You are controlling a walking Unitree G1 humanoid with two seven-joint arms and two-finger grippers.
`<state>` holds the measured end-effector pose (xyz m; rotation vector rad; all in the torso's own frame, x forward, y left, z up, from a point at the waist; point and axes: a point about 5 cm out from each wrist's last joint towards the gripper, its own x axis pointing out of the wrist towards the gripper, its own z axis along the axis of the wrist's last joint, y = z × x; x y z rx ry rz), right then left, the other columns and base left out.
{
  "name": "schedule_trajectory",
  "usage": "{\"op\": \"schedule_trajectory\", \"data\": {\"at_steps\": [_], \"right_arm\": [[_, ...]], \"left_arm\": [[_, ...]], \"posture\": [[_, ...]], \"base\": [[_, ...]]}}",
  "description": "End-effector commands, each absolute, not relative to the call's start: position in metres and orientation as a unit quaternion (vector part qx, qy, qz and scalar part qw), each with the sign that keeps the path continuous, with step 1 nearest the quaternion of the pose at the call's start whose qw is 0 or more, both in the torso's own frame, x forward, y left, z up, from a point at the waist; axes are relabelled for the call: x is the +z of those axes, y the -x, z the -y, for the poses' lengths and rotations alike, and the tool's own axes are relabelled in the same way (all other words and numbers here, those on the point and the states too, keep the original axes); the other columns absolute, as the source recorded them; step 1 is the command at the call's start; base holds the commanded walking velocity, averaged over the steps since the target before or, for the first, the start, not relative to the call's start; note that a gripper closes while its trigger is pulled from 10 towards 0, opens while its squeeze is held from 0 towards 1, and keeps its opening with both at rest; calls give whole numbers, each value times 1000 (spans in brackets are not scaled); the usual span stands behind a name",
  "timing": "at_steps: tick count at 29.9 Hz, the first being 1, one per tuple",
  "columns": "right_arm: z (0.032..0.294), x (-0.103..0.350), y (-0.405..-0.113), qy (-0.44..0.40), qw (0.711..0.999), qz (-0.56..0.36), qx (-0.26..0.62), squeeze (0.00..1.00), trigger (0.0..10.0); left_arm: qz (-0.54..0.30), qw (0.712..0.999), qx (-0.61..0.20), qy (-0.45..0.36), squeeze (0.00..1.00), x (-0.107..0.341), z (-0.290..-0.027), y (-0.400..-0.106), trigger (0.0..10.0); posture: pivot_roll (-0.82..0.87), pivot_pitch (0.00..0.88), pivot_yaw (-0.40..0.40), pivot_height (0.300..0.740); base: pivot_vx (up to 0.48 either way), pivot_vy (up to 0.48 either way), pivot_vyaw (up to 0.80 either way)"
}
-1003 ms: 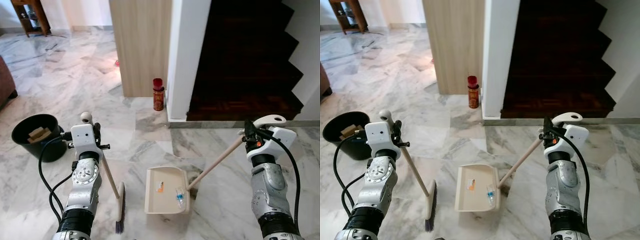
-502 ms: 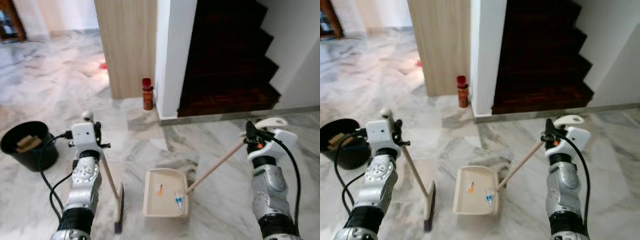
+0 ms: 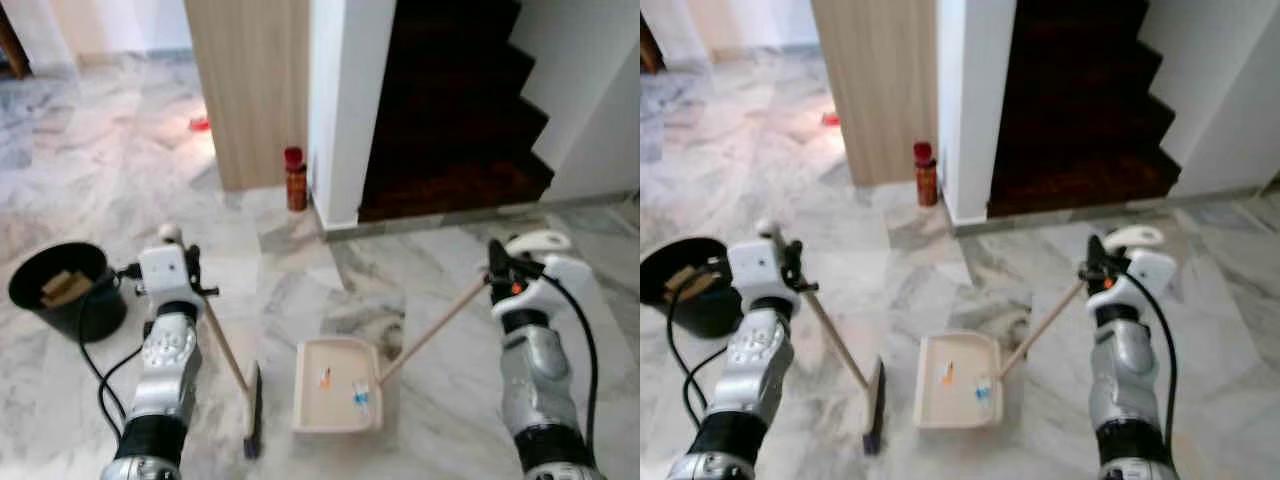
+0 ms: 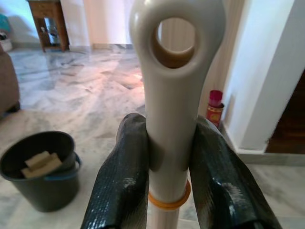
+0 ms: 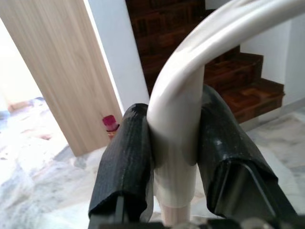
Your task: Sweep floor
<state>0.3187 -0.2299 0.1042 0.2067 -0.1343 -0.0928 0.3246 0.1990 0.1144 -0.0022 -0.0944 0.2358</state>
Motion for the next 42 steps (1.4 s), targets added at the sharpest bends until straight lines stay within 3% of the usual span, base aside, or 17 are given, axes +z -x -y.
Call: {"op": "schedule_trajectory", "data": {"at_steps": [1,42], "right_arm": [[235,119,-322,-118,986,102,-54,0,10000],[230,117,-318,-114,987,109,-40,0,10000]], "left_arm": [[68,991,111,-7,0,125,-195,-327,10000],[64,993,95,-8,0,120,-189,-324,10000]], "posture": [[-36,0,7,740],[-59,0,47,740]], "base": [[0,296,0],[0,299,65]]}}
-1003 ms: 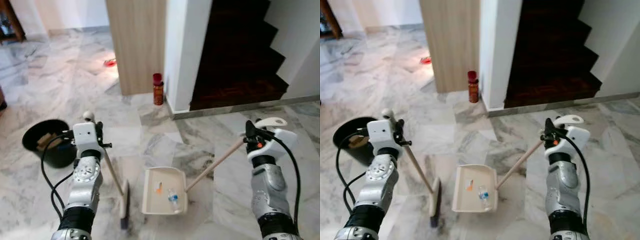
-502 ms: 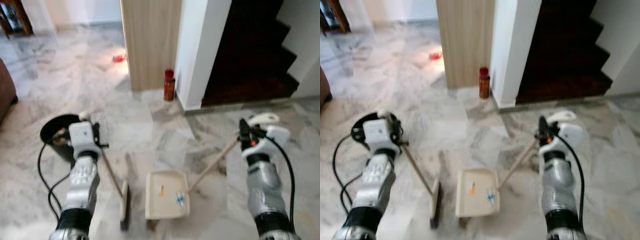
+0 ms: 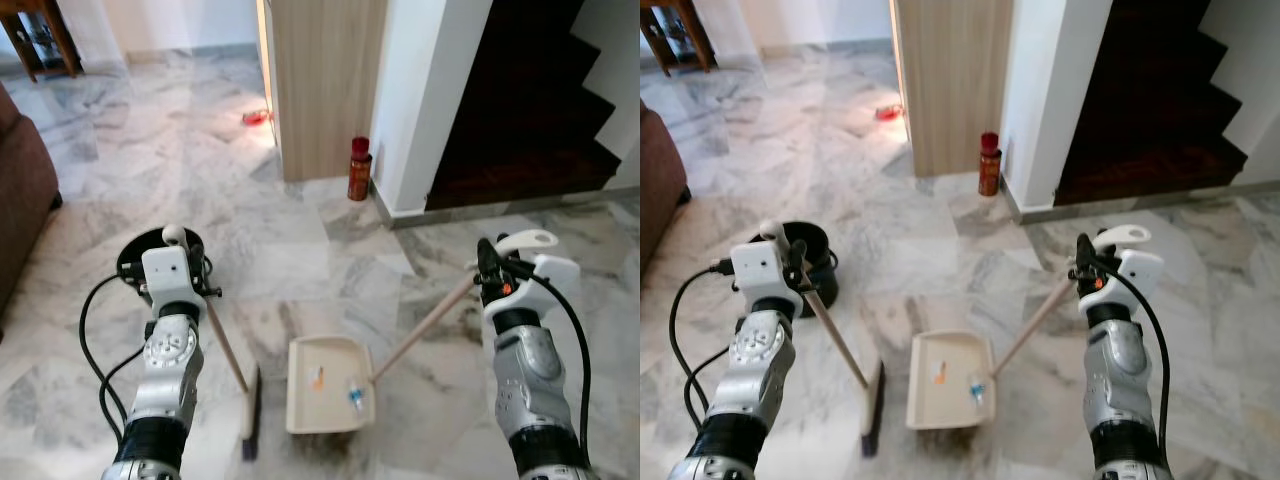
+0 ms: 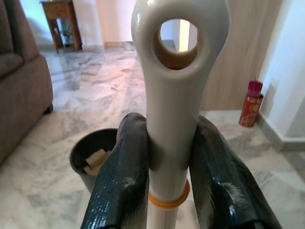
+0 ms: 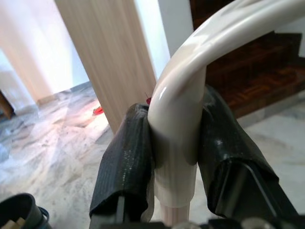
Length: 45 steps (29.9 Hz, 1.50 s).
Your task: Sweep floor
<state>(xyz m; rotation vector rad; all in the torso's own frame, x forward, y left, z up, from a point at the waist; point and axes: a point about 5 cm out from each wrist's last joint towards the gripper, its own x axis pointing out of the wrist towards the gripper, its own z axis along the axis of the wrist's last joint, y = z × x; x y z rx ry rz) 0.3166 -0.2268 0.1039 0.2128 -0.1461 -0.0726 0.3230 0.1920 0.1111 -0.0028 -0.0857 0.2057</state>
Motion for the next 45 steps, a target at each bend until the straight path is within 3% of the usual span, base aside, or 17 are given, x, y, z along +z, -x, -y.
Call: {"op": "schedule_trajectory", "data": {"at_steps": [1,21,31,45], "right_arm": [[230,117,-317,-113,987,109,-39,0,10000],[227,121,-319,-94,989,113,-18,0,10000],[225,123,-322,-97,989,113,-9,0,10000],[217,126,-325,-106,988,116,7,0,10000]], "left_arm": [[63,993,95,-8,0,120,-189,-324,10000],[59,993,98,-12,0,116,-192,-323,10000],[64,992,105,-13,0,121,-194,-325,10000],[65,992,111,-13,0,124,-197,-327,10000]], "posture": [[-59,0,47,740],[-61,0,44,740],[-42,0,33,740],[-35,0,32,740]], "base": [[0,300,0],[0,300,0],[0,299,718],[0,300,0]]}}
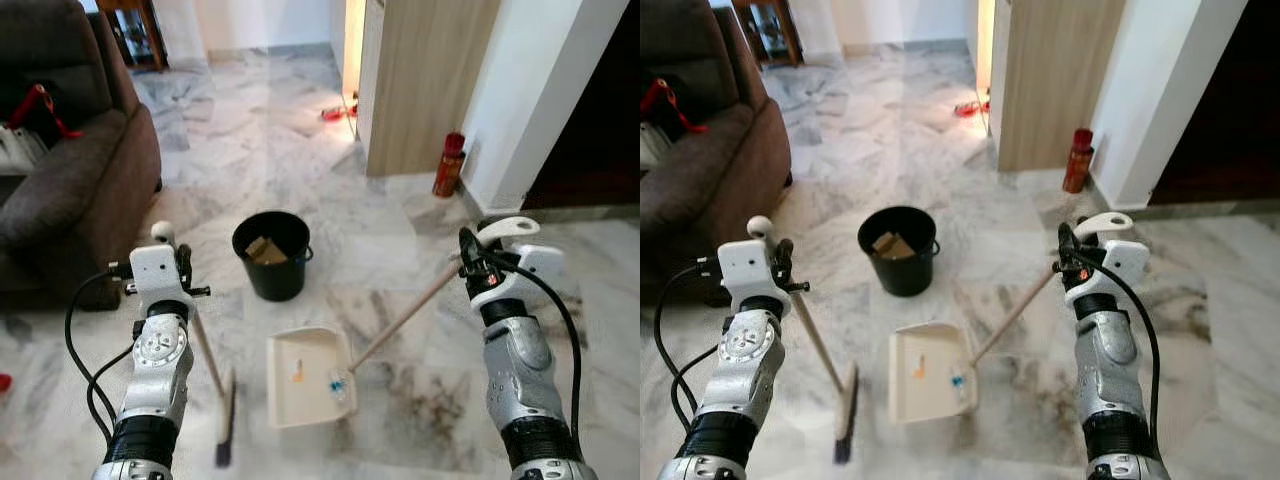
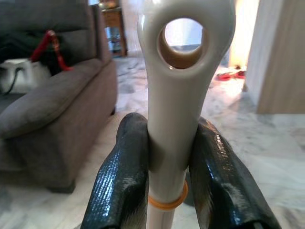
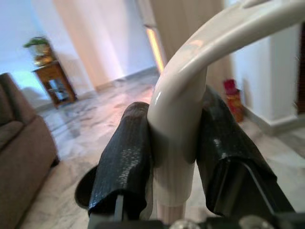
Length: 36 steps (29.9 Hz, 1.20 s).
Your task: Sweep floor
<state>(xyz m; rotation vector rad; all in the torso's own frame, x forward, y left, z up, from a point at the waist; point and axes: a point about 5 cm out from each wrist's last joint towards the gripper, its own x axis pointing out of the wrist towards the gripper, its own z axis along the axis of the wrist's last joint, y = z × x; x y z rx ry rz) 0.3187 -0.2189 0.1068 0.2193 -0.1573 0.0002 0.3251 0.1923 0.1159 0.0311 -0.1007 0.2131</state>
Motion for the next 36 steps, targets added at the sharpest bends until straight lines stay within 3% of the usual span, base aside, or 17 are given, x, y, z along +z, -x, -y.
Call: {"op": "schedule_trajectory", "data": {"at_steps": [1,12,23,36], "right_arm": [[217,127,-326,-106,987,117,7,0,10000],[221,140,-332,-112,984,142,-2,0,10000],[214,186,-340,-178,955,237,9,0,10000],[212,209,-346,-216,936,279,16,0,10000]], "left_arm": [[64,992,112,-13,0,123,-197,-327,10000],[71,991,109,-20,0,126,-196,-327,10000],[84,991,99,-38,0,131,-192,-327,10000],[93,990,97,-40,0,134,-192,-329,10000]], "posture": [[-33,0,30,740],[-34,0,35,740],[-29,0,38,740],[-21,0,39,740]], "base": [[0,300,0],[0,101,0],[0,0,0],[0,0,0]]}}
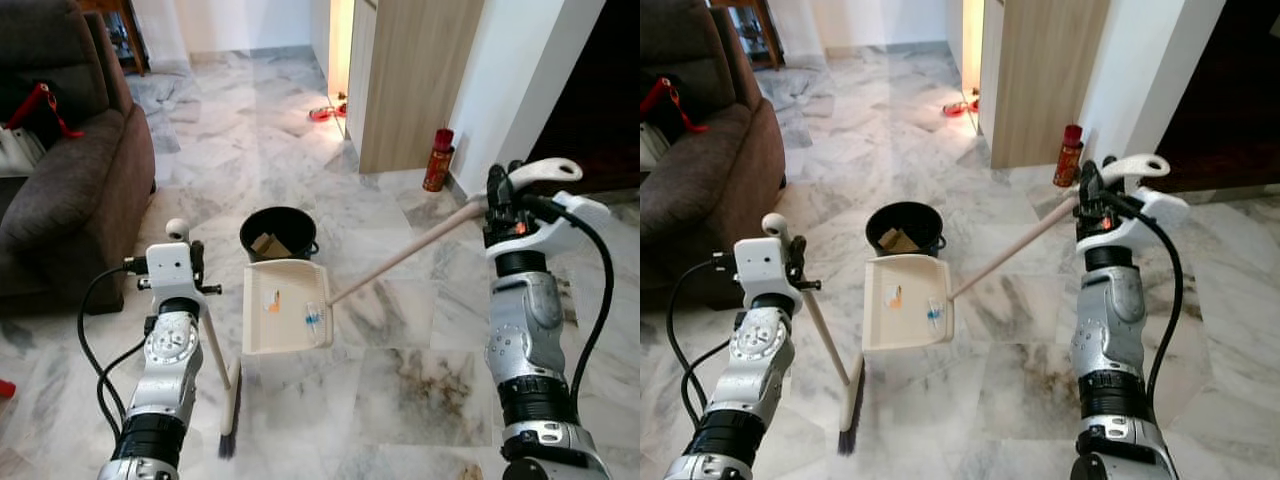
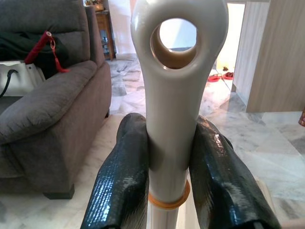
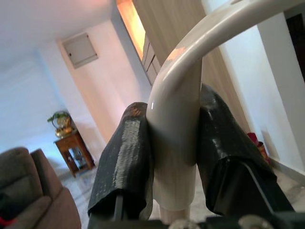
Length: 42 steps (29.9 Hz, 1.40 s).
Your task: Sweep floor
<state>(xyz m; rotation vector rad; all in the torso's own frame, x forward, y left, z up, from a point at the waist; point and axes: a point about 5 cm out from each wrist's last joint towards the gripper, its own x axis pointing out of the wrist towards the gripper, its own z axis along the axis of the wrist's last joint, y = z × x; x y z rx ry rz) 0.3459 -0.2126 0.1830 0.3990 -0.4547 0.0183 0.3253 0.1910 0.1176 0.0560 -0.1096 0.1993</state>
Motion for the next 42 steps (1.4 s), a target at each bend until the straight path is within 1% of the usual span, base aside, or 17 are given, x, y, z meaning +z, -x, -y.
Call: {"op": "schedule_trajectory", "data": {"at_steps": [1,5,16,21,33,42], "right_arm": [[211,211,-347,-227,931,284,19,0,10000],[209,211,-348,-236,929,283,27,0,10000],[207,207,-347,-228,933,274,40,0,10000],[205,205,-348,-229,934,270,44,0,10000],[203,204,-348,-230,934,268,52,0,10000],[205,203,-348,-232,934,266,53,0,10000]], "left_arm": [[94,990,97,-41,0,135,-192,-329,10000],[94,990,96,-43,0,135,-192,-329,10000],[97,990,92,-45,0,135,-192,-328,10000],[96,990,91,-46,0,135,-192,-328,10000],[93,990,91,-48,0,134,-192,-328,10000],[91,990,91,-49,0,133,-192,-327,10000]], "posture": [[-21,0,39,740],[-22,0,39,740],[-20,0,40,740],[-20,0,40,740],[-20,0,40,740],[-11,0,40,740]], "base": [[0,0,0],[0,0,0],[0,0,0],[0,0,534],[265,0,0],[344,0,0]]}}
